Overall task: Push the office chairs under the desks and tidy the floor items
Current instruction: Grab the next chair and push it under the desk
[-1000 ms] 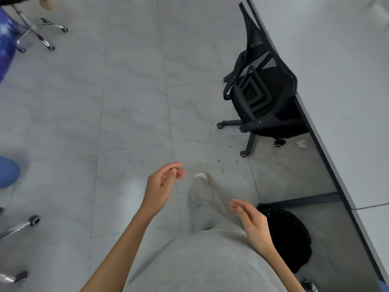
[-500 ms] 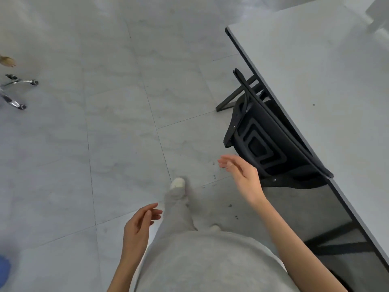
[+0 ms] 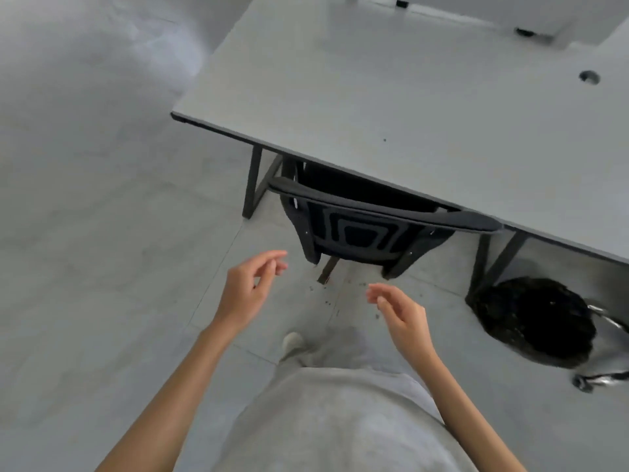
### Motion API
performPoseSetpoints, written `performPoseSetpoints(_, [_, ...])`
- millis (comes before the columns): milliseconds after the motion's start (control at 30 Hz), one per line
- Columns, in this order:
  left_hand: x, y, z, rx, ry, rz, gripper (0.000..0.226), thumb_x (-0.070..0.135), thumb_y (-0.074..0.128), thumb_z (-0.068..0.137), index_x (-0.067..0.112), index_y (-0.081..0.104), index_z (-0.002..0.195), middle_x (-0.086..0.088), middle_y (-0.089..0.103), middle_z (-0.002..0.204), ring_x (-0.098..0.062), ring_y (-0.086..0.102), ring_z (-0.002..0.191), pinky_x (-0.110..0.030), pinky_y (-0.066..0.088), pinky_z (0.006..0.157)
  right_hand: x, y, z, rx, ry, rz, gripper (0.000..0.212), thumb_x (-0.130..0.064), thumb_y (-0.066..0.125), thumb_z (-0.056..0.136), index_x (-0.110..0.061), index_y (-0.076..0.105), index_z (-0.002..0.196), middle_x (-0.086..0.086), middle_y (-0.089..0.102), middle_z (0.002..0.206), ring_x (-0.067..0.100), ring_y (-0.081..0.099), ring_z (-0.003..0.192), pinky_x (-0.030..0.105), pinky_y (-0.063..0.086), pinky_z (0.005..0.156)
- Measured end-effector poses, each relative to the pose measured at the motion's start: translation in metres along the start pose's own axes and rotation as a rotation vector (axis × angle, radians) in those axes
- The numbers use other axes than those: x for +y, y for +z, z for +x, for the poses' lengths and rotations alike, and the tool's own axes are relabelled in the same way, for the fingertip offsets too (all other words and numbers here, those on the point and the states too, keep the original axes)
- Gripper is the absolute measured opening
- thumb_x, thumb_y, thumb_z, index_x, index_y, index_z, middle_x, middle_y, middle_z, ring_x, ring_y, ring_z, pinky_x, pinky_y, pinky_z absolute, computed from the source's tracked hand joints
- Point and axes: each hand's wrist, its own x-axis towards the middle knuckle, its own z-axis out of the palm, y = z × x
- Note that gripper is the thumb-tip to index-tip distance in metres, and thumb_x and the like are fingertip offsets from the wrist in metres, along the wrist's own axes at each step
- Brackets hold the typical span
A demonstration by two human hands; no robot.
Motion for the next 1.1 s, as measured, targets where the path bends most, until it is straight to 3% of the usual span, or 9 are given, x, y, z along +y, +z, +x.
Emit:
performPoseSetpoints(167, [0.023, 0.015, 0.072, -0.038, 0.306, 0.178, 0.027, 0.020, 0.046, 0.089, 0.014, 0.063, 0.109, 0.009, 0.066, 0.096, -0.003, 0.057, 0.094, -0.012, 0.043, 0.084, -0.016, -0.019, 0.014, 0.249, -0.065, 0.004, 0.027, 0.001, 0.050, 0.091, -0.018, 0.065, 0.103, -0.015, 0.067, 0.093, -0.007, 0.062, 0.086, 0.006, 0.043, 0.069])
performPoseSetpoints(267, [0.027, 0.033, 0.106, -0.005, 0.600, 0.535, 0.033, 0.024, 0.056, 0.082, 0.010, 0.061, 0.111, -0.004, 0.064, 0.106, -0.017, 0.054, 0.102, -0.026, 0.042, 0.089, -0.027, -0.046, 0.038, 0.336, -0.197, -0.258, 0.028, -0.005, 0.056, 0.089, -0.013, 0.061, 0.116, -0.012, 0.065, 0.106, 0.000, 0.059, 0.094, 0.008, 0.042, 0.083])
performPoseSetpoints(333, [0.028, 0.043, 0.126, -0.044, 0.627, 0.748, 0.044, 0.028, 0.070, 0.075, 0.010, 0.059, 0.114, -0.006, 0.063, 0.109, -0.025, 0.057, 0.103, -0.039, 0.046, 0.086, -0.034, -0.067, 0.059, 0.296, -0.312, -0.556, 0.038, -0.015, 0.061, 0.087, -0.013, 0.055, 0.125, -0.003, 0.062, 0.119, 0.011, 0.056, 0.106, 0.020, 0.040, 0.091])
performPoseSetpoints(433, [0.022, 0.052, 0.146, -0.204, 0.502, 0.920, 0.051, 0.033, 0.075, 0.070, 0.010, 0.059, 0.113, -0.009, 0.063, 0.107, -0.029, 0.058, 0.102, -0.043, 0.046, 0.085, -0.032, -0.090, 0.095, 0.157, -0.335, -0.824, 0.052, -0.026, 0.065, 0.084, -0.013, 0.049, 0.132, 0.004, 0.055, 0.131, 0.021, 0.048, 0.123, 0.033, 0.039, 0.100])
performPoseSetpoints(533, [0.017, 0.055, 0.162, -0.267, 0.498, 0.943, 0.036, 0.027, 0.075, 0.071, 0.009, 0.061, 0.099, -0.007, 0.064, 0.094, -0.026, 0.059, 0.091, -0.036, 0.049, 0.069, -0.016, -0.095, 0.124, 0.086, -0.295, -0.930, 0.050, -0.025, 0.072, 0.077, -0.011, 0.058, 0.122, 0.005, 0.064, 0.120, 0.025, 0.058, 0.115, 0.038, 0.044, 0.096])
performPoseSetpoints(600, [0.018, 0.057, 0.172, -0.283, 0.565, 0.934, 0.031, 0.020, 0.081, 0.061, 0.009, 0.059, 0.080, -0.004, 0.061, 0.073, -0.023, 0.058, 0.071, -0.029, 0.044, 0.048, -0.008, -0.089, 0.135, 0.147, -0.264, -0.948, 0.040, -0.018, 0.079, 0.065, -0.014, 0.068, 0.103, 0.001, 0.073, 0.097, 0.023, 0.069, 0.091, 0.035, 0.050, 0.080])
performPoseSetpoints(667, [0.020, 0.058, 0.179, -0.314, 0.613, 0.930, 0.036, 0.016, 0.084, 0.052, 0.009, 0.053, 0.069, -0.003, 0.056, 0.062, -0.021, 0.054, 0.058, -0.024, 0.035, 0.039, -0.008, -0.080, 0.141, 0.252, -0.199, -0.889, 0.035, -0.012, 0.082, 0.055, -0.016, 0.073, 0.089, -0.002, 0.075, 0.082, 0.020, 0.071, 0.075, 0.033, 0.052, 0.072])
performPoseSetpoints(867, [0.004, 0.052, 0.189, -0.315, 0.640, 0.773, 0.039, 0.016, 0.082, 0.052, 0.014, 0.044, 0.062, 0.003, 0.048, 0.059, -0.014, 0.041, 0.057, -0.020, 0.029, 0.040, -0.007, -0.068, 0.139, 0.358, -0.179, -0.859, 0.035, -0.009, 0.082, 0.049, -0.019, 0.074, 0.081, -0.006, 0.074, 0.075, 0.015, 0.070, 0.070, 0.030, 0.050, 0.070])
performPoseSetpoints(1100, [-0.017, 0.028, 0.200, -0.319, 0.660, 0.748, 0.031, 0.013, 0.081, 0.057, 0.014, 0.053, 0.070, 0.002, 0.055, 0.066, -0.017, 0.051, 0.063, -0.021, 0.036, 0.041, -0.011, -0.037, 0.128, 0.361, -0.116, -0.834, 0.027, -0.014, 0.070, 0.072, -0.018, 0.070, 0.098, -0.005, 0.073, 0.091, 0.019, 0.066, 0.090, 0.033, 0.039, 0.087])
